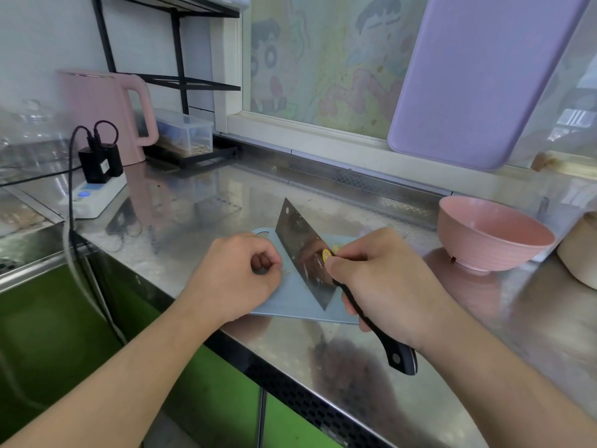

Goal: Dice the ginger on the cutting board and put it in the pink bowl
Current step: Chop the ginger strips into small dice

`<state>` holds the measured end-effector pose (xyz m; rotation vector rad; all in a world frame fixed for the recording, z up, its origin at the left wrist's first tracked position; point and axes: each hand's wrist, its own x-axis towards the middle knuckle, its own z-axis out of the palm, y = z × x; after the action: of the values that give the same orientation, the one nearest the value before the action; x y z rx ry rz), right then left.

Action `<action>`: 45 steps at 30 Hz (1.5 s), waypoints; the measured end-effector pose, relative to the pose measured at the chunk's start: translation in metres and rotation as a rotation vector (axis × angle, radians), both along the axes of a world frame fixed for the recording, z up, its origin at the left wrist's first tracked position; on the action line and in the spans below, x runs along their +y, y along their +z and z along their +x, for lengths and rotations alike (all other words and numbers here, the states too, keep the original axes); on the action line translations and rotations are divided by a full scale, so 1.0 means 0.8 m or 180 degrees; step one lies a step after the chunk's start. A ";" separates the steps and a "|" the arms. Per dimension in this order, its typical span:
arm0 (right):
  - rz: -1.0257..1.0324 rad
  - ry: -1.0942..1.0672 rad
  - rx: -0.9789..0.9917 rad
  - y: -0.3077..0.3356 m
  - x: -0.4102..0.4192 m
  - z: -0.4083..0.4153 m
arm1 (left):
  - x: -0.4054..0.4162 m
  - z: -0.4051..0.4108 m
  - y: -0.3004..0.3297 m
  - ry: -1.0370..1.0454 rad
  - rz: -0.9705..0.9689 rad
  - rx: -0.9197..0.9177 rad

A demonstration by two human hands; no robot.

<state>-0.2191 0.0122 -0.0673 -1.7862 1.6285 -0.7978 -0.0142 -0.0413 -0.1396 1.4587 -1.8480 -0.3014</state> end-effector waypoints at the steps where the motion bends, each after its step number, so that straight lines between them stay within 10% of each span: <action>1: 0.0006 0.0009 0.0001 0.000 0.001 0.001 | 0.000 0.000 0.000 0.0029 0.0013 0.0011; 13: -0.0258 -0.0001 0.0451 -0.015 -0.005 0.015 | -0.001 0.001 0.000 -0.0096 0.0000 -0.0040; 24: -0.0086 -0.0075 -0.1053 0.006 -0.014 -0.040 | -0.005 -0.009 0.000 -0.0440 -0.0111 -0.0494; 32: -0.0017 -0.0064 -0.1230 0.009 -0.022 -0.070 | -0.025 -0.067 0.011 -0.0076 0.0137 0.0216; 38: 0.0047 -0.0088 -0.1354 0.007 -0.028 -0.081 | -0.010 -0.080 0.003 -0.0408 -0.1134 -0.0138; 45: 0.0080 -0.0208 -0.1338 0.003 -0.031 -0.085 | 0.000 -0.083 -0.003 -0.0759 -0.1255 -0.0640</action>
<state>-0.2870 -0.0128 -0.0648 -1.4324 1.4130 -1.0929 -0.0809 -0.0411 -0.1423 1.0309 -2.1028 0.1000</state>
